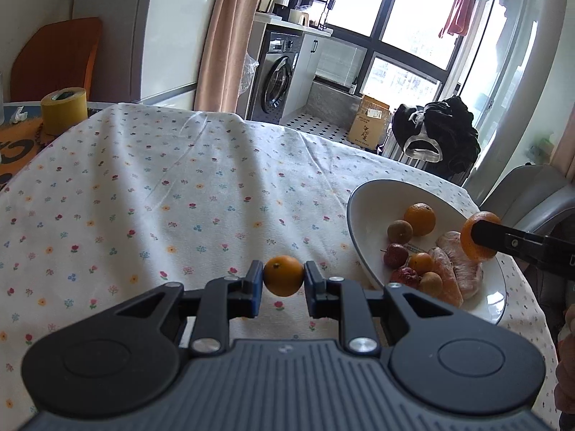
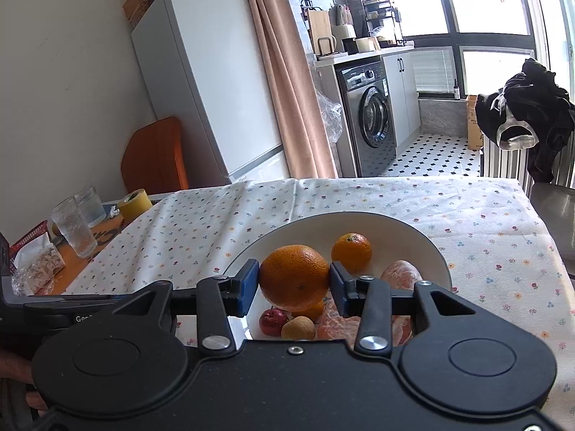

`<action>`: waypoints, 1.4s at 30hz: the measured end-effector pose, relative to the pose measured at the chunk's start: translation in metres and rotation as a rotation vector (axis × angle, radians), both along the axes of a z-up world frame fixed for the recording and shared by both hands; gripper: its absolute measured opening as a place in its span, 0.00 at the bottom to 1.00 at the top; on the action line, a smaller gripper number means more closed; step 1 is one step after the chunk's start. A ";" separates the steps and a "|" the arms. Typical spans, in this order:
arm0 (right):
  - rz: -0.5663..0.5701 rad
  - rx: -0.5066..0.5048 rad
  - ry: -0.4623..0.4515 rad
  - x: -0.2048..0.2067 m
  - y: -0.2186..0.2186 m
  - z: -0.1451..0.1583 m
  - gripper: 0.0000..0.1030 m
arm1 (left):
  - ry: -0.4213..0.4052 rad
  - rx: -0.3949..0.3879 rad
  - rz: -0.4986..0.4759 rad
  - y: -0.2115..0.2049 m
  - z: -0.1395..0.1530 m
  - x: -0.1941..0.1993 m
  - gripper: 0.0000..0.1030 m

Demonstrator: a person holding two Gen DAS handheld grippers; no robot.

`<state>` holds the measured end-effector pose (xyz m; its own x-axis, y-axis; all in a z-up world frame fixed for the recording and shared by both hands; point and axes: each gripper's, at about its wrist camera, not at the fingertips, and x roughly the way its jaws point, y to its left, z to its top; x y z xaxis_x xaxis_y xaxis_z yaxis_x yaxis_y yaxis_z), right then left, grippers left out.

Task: Organize fruits
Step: 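Carry the tangerine and kumquat over the white bowl with both tools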

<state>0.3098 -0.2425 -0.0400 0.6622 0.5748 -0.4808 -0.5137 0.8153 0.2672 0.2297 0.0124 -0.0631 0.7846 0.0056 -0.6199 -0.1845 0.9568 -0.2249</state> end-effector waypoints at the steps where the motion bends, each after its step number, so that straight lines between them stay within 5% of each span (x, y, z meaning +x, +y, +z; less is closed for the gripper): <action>1: -0.009 0.004 0.001 0.001 -0.004 -0.001 0.39 | -0.004 0.004 -0.009 -0.004 0.002 0.002 0.22; 29: -0.083 0.083 0.004 0.007 -0.064 -0.006 0.39 | -0.020 0.022 -0.183 -0.088 0.016 0.030 0.22; 42: -0.037 0.075 0.027 0.003 -0.054 -0.009 0.39 | 0.001 0.015 -0.157 -0.088 0.015 0.031 0.25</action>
<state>0.3132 -0.2969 -0.0489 0.6710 0.5848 -0.4558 -0.4750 0.8111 0.3414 0.2602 -0.0757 -0.0478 0.7757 -0.1080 -0.6218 -0.0323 0.9772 -0.2100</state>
